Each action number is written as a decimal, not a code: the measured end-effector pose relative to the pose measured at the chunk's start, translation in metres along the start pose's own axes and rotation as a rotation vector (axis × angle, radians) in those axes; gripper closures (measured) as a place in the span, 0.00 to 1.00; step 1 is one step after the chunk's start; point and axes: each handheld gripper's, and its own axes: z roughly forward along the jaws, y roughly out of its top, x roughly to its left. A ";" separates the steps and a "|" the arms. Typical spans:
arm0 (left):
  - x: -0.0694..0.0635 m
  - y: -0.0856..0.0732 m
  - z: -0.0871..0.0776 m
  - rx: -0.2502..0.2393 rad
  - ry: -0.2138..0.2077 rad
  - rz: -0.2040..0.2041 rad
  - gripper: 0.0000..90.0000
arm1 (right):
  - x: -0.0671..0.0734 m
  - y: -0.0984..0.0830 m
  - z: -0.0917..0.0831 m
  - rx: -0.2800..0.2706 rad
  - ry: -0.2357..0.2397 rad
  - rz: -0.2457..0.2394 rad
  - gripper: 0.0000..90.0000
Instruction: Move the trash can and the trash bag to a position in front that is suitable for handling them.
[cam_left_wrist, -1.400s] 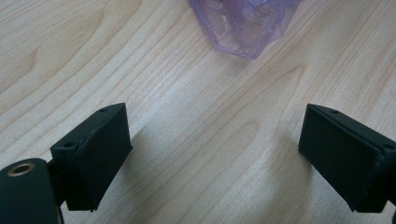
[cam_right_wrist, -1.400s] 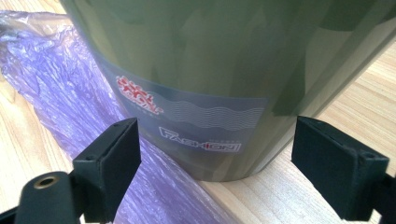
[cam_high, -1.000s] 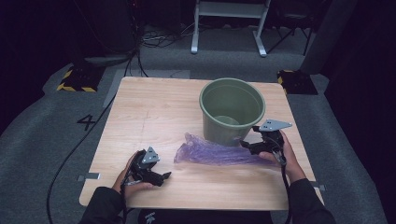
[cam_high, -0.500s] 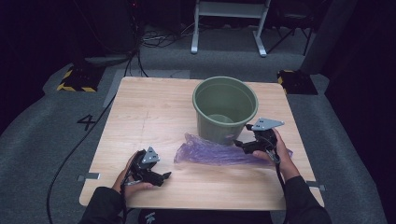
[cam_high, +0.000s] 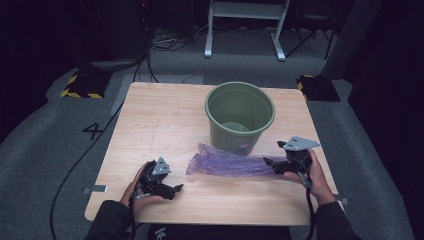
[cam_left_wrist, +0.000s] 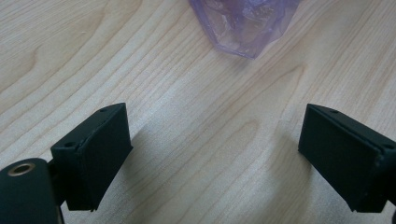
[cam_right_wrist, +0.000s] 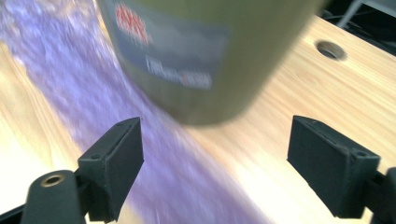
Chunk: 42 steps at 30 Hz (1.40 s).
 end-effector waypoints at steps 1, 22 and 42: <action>0.000 0.000 0.000 0.000 0.000 0.000 0.10 | 0.000 0.000 0.000 0.000 0.000 0.000 0.21; 0.011 -0.002 -0.002 -0.001 -0.008 0.005 0.10 | -0.016 -0.078 -0.029 0.083 -0.082 0.073 0.76; 0.026 -0.002 -0.002 -0.001 0.010 -0.009 0.09 | -0.059 -0.072 0.009 0.052 -0.131 0.234 0.62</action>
